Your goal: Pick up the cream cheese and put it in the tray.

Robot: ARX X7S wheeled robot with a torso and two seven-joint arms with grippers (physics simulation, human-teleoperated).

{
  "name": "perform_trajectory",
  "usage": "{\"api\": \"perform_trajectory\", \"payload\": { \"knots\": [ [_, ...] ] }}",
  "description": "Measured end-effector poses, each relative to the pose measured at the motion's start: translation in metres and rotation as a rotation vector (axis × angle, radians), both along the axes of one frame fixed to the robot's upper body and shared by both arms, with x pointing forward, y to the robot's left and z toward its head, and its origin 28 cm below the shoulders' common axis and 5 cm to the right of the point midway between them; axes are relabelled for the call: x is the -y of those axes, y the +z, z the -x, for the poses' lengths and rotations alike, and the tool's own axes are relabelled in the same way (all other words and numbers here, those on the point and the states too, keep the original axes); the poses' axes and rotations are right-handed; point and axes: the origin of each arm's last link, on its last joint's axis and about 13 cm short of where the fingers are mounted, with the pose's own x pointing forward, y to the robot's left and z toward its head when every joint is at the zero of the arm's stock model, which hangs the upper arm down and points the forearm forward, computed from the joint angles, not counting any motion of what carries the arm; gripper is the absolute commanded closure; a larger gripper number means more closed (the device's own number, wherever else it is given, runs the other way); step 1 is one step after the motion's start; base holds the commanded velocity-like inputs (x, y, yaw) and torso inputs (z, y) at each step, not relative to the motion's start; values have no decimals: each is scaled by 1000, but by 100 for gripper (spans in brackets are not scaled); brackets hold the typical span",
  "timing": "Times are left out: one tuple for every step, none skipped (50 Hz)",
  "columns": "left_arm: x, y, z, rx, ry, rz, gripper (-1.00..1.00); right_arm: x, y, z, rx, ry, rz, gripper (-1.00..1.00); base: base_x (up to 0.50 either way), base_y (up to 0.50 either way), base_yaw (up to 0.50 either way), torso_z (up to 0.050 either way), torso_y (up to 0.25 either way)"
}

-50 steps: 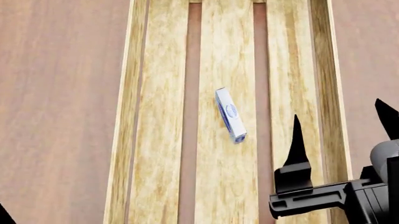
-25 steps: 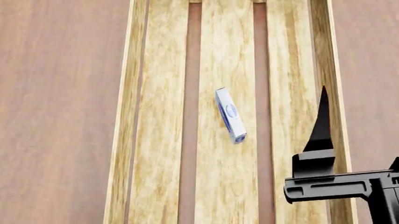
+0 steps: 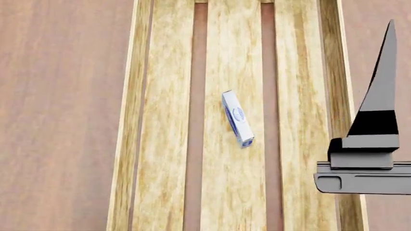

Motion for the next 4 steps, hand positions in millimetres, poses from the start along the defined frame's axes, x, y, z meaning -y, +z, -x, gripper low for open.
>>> {"api": "perform_trajectory", "payload": {
  "knots": [
    [0,0,0,7,-1,1,-100,0,1,1,7,1,0,-100,0,0,0,0,0],
    [0,2,1,10,-3,-7,-100,-1,2,2,15,2,0,-100,0,0,0,0,0],
    [0,2,1,16,-5,-7,-100,-1,3,3,22,4,0,-100,0,0,0,0,0],
    [-1,1,1,22,-7,-5,-100,-2,3,3,28,5,1,-100,0,0,0,0,0]
  ]
}}
